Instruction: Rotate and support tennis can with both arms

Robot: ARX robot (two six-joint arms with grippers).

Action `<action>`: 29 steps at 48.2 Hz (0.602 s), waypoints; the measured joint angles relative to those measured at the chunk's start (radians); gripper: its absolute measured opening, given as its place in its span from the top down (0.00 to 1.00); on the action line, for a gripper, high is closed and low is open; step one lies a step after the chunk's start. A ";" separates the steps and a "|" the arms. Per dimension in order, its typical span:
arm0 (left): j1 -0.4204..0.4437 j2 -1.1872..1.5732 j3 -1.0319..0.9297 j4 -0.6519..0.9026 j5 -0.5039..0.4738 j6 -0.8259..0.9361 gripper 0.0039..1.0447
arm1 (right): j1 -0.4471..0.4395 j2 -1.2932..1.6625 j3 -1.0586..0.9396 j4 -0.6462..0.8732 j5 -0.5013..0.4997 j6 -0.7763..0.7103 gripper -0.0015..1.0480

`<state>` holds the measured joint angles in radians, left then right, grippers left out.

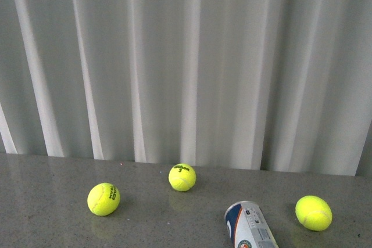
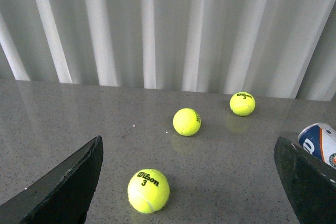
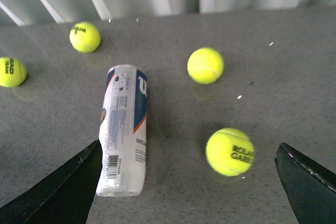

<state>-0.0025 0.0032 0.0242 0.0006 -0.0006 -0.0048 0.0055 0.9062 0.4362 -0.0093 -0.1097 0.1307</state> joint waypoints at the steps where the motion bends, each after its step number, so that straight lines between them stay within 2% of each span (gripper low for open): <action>1: 0.000 0.000 0.000 0.000 0.000 0.000 0.06 | 0.015 0.091 0.048 -0.018 -0.007 0.016 0.07; 6: 0.000 0.000 0.000 0.000 0.000 0.000 0.06 | 0.090 0.422 0.204 -0.080 -0.006 0.052 0.07; 15: 0.000 0.000 0.000 0.000 0.000 0.000 0.06 | 0.185 0.727 0.377 -0.085 0.046 0.038 0.07; 29: 0.000 0.000 0.000 0.000 0.000 0.000 0.06 | 0.205 0.985 0.573 -0.097 0.023 0.070 0.07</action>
<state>-0.0025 0.0032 0.0242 0.0006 -0.0006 -0.0048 0.2104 1.8912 1.0092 -0.1062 -0.0872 0.2005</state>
